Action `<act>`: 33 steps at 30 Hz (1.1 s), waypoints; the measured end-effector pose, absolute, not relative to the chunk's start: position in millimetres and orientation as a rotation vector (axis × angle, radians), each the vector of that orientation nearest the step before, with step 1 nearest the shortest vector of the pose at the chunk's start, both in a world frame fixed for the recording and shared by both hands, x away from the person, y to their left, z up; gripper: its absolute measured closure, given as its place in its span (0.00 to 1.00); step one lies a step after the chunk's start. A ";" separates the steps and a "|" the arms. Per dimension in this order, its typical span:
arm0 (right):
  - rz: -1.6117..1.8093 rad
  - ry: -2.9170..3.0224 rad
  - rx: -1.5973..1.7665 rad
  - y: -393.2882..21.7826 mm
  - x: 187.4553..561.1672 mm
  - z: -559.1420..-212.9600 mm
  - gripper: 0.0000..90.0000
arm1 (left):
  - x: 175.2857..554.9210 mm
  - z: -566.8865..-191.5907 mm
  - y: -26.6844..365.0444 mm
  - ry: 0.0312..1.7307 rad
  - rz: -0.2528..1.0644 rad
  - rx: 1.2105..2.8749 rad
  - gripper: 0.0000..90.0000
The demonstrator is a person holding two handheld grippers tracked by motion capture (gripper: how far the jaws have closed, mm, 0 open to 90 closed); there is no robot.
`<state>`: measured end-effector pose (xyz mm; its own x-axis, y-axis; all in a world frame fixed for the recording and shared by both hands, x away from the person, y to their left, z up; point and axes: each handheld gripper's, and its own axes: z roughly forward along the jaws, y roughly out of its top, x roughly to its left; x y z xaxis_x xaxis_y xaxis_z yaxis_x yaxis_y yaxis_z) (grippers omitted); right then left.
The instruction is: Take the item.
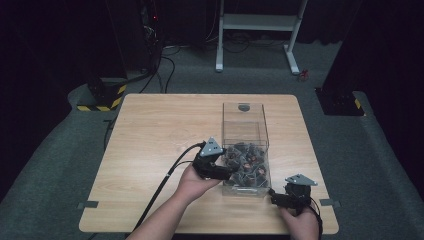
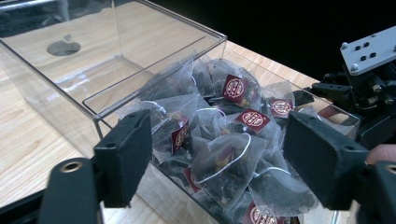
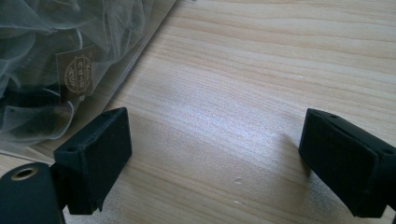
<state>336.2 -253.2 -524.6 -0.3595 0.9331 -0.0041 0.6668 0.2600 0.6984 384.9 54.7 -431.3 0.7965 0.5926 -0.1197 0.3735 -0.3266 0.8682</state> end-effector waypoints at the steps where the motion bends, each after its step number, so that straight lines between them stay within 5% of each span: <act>1: 0.859 2.121 1.445 -253.5 336.5 -524.7 0.10 | 385.5 -431.8 54.3 0.722 0.265 1.958 0.29; 16: 0.857 2.124 1.450 -253.2 336.1 -524.4 0.10 | 387.3 -437.6 48.5 0.726 0.211 1.961 0.60; 27: 0.860 2.124 1.449 -252.8 336.0 -524.6 0.10 | 385.4 -442.7 47.9 0.721 0.220 1.986 0.69; 33: 0.861 2.124 1.451 -252.7 335.9 -524.6 0.10 | 384.7 -442.6 51.8 0.721 0.227 1.980 0.86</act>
